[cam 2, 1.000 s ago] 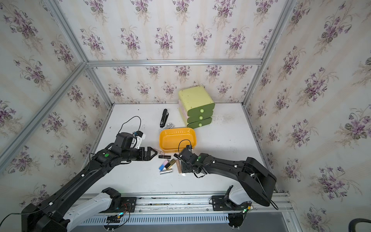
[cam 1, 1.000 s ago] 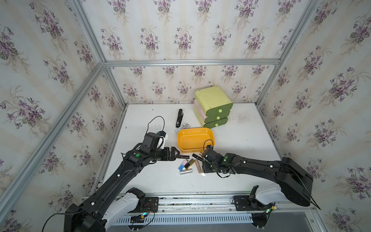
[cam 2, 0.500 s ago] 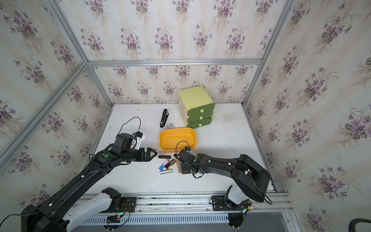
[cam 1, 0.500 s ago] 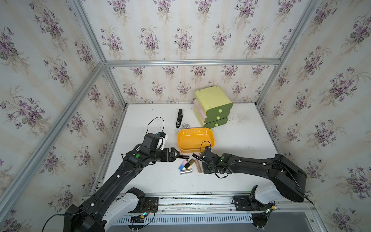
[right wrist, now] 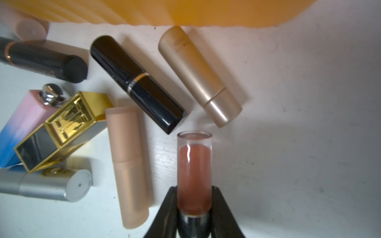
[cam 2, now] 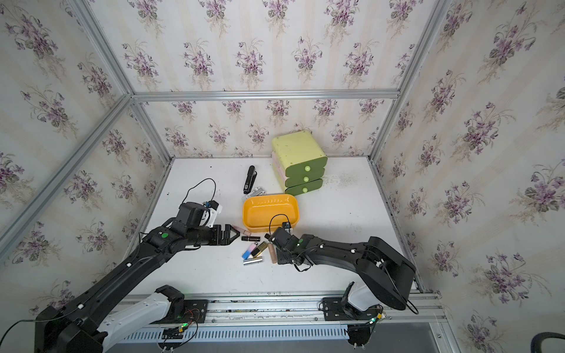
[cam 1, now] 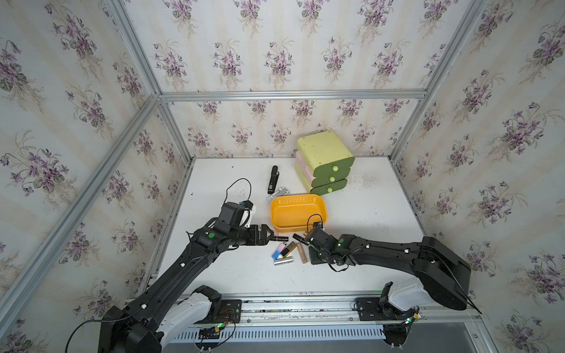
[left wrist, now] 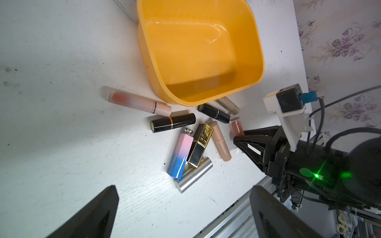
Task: Put the lipstick into the storage box
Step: Pick up the lipstick at the center of the board, then place the lipstick in the storage box.
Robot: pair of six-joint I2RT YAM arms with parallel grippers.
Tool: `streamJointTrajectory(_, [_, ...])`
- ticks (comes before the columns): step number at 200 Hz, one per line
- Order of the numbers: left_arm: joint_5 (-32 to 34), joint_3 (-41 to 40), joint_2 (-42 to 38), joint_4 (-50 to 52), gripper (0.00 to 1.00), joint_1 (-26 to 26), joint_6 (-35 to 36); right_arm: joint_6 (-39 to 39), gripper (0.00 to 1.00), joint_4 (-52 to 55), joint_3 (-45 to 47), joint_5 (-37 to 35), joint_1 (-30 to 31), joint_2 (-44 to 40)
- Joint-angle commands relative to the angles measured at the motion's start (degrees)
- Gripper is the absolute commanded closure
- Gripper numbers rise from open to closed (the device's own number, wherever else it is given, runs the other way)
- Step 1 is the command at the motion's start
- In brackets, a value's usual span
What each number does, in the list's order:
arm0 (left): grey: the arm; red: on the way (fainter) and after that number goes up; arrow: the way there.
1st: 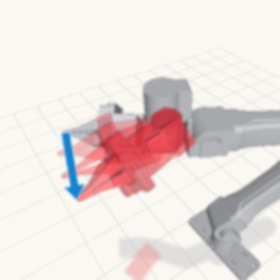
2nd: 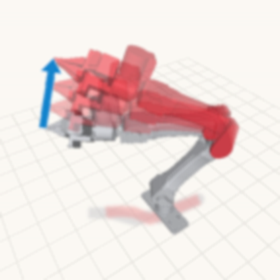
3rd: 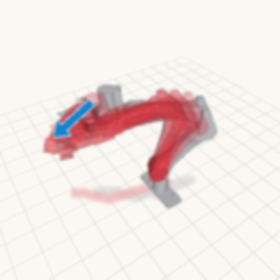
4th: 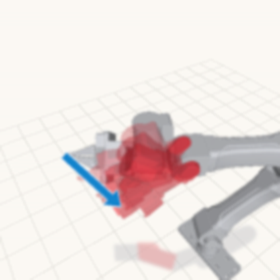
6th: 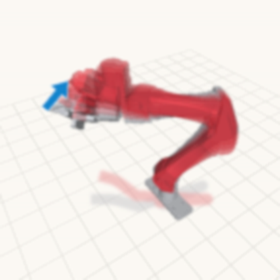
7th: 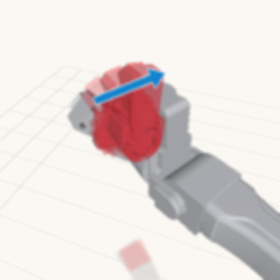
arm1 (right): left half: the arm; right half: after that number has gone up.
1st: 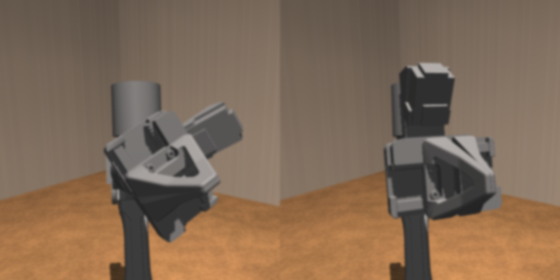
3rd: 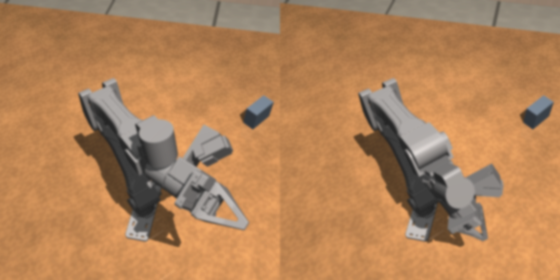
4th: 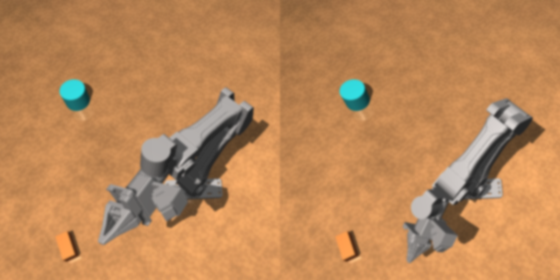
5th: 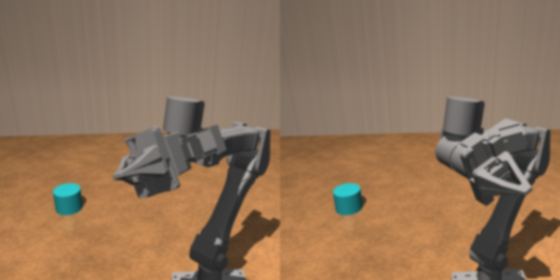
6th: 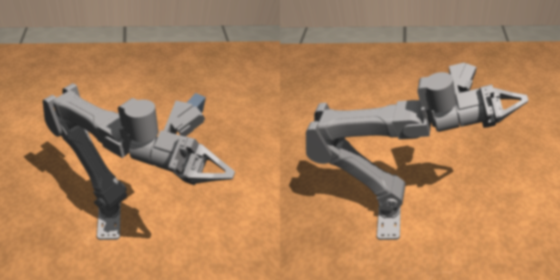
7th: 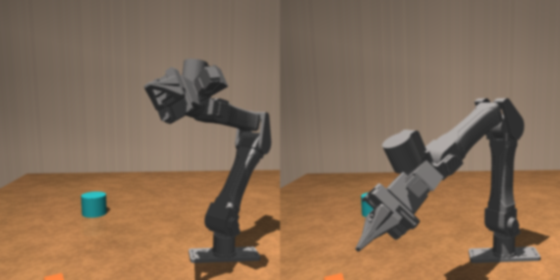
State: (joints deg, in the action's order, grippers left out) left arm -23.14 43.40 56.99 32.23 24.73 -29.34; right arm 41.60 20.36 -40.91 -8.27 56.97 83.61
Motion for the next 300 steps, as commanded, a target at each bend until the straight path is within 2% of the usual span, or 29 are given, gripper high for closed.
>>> streamJointTrajectory(1, [-0.33, 0.61, 0.18, -1.10, 0.00, -0.04, -0.36, -1.08, 0.80, 1.76, -0.66, -0.66, 0.06, -2.28])
streamJointTrajectory(44, [-0.07, 1.56, -0.24, -1.37, 0.00, -0.05, -1.10, -1.62, 0.80, 5.60, -5.04, 1.24, -0.09, -11.04])
streamJointTrajectory(68, [0.17, 2.26, -0.63, -1.83, 0.00, -0.12, -1.64, -4.18, 0.80, 6.70, -11.12, 3.52, -1.75, -11.11])
streamJointTrajectory(118, [-1.24, 2.62, -0.74, -2.35, 0.00, -1.97, -2.36, -9.54, 0.79, 1.49, -21.57, 13.01, -7.84, -0.05])
streamJointTrajectory(162, [-5.31, 0.49, -0.68, -4.92, 0.00, -6.08, -3.96, -9.75, 0.80, -4.22, -26.86, 19.59, -11.04, 10.65])
streamJointTrajectory(227, [-6.65, -0.33, 0.41, -4.38, 0.00, -7.94, -2.85, -7.48, 0.80, -9.98, -31.90, 23.72, -12.59, 22.46])
streamJointTrajectory(300, [-7.34, -0.76, 1.00, -3.76, 0.00, -9.15, -1.76, -4.53, 0.80, -14.24, -34.15, 25.24, -13.45, 30.22])
